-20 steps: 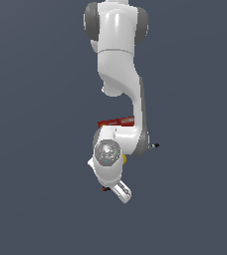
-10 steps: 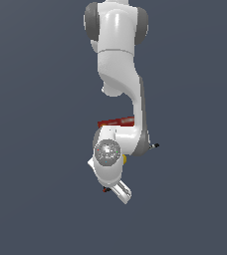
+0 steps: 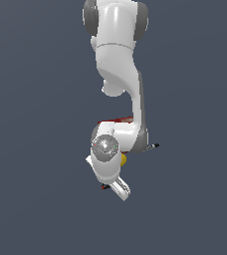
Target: Pick up a designated object from a clutter of objects.
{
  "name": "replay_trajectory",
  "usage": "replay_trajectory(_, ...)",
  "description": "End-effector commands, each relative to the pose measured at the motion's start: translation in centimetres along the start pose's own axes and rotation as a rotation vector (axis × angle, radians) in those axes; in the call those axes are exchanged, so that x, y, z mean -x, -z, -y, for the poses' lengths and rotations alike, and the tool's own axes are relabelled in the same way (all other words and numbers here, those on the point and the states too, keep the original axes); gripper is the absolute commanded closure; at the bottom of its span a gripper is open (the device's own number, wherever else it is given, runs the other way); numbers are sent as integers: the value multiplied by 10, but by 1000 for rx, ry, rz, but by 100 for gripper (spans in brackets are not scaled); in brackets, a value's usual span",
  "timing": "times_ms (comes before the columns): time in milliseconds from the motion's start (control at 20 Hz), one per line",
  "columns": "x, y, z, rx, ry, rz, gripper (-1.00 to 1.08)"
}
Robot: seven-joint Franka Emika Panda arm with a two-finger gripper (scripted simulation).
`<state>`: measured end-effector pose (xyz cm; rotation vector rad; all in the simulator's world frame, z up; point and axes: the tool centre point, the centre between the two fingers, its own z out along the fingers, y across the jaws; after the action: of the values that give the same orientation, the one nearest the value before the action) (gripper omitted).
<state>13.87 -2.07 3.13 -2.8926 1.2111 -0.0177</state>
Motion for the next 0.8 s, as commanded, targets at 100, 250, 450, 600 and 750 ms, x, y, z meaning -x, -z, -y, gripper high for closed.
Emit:
replay_trajectory(100, 2, 14, -13, -1, 0, -1, 108)
replay_trajectory(250, 4, 27, -25, 0, 0, 0, 108)
replay_trajectory(450, 8, 50, -47, 0, 0, 1, 108)
replay_trajectory(600, 11, 70, -67, 0, -1, 2, 108)
replay_trajectory(750, 14, 91, -86, 0, -1, 3, 108)
